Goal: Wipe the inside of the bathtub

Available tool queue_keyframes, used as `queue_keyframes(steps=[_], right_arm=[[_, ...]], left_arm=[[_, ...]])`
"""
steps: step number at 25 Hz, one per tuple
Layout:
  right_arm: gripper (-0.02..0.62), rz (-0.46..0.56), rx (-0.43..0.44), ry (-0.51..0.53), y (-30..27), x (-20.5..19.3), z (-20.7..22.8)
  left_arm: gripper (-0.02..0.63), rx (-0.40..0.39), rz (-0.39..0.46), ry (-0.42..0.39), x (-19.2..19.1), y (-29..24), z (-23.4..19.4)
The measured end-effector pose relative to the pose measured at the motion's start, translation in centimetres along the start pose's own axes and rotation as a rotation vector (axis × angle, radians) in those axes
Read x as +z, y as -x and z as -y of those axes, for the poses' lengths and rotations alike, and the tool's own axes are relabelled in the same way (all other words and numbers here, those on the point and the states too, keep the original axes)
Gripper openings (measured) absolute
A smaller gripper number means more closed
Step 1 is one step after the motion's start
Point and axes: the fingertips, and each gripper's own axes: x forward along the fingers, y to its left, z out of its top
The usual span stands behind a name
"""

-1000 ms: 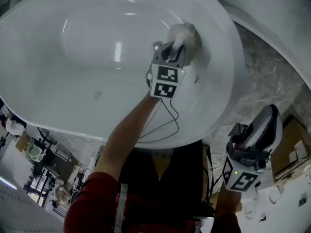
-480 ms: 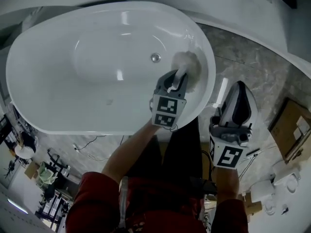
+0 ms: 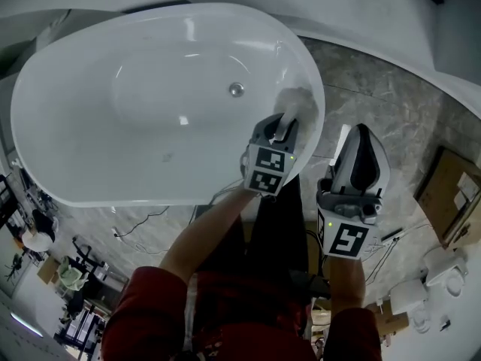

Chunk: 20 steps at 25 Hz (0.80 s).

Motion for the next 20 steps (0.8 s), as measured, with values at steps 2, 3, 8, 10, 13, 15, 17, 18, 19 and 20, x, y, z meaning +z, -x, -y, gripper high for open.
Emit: queue_keyframes(steps=[2,3,8,10,13,15,17,18,19,20], right_arm=[[0.011,-0.007,0.005,0.001,0.3,-0.5,0.2],[0.011,-0.009,0.008,0.001,0.3,-0.8,0.3],[0.011,-0.025,0.019,-0.002,0.2,-2.4,0.6],[0.011,-0.031,0.026,-0.002,0.1,-3.1,0.7],[0.011,-0.034,0.038,-0.006,-0.4,-4.5,0.6],[0.011,-0.036,0.052,-0.009,-0.9,-5.4,0.2],[0.011,-0.042,0.076,-0.006,-1.6,-6.2,-0.5],[0.011,-0.046,0.089,-0.005,-1.9,-6.6,-0.8],[0.011,-0.050,0.103,-0.007,-2.1,-7.0,-1.0],[0.011,-0.053,0.115,-0.011,-2.4,-7.3,-1.3]], left_arm=[[0.098,0.006,-0.005,0.006,-0.1,-0.6,-0.3],[0.098,0.009,-0.007,0.009,-0.1,-0.9,-0.6],[0.098,0.025,-0.006,-0.005,-0.5,-2.4,-1.9],[0.098,0.036,-0.011,0.002,-1.1,-3.1,-2.6],[0.098,0.055,-0.026,0.019,-2.4,-4.4,-4.0],[0.098,0.068,-0.039,0.029,-3.6,-5.3,-5.2],[0.098,0.083,-0.049,0.042,-4.7,-6.3,-6.4],[0.098,0.094,-0.054,0.050,-5.2,-6.8,-7.0],[0.098,0.105,-0.060,0.057,-5.8,-7.4,-7.7],[0.098,0.116,-0.066,0.064,-6.5,-8.0,-8.3]])
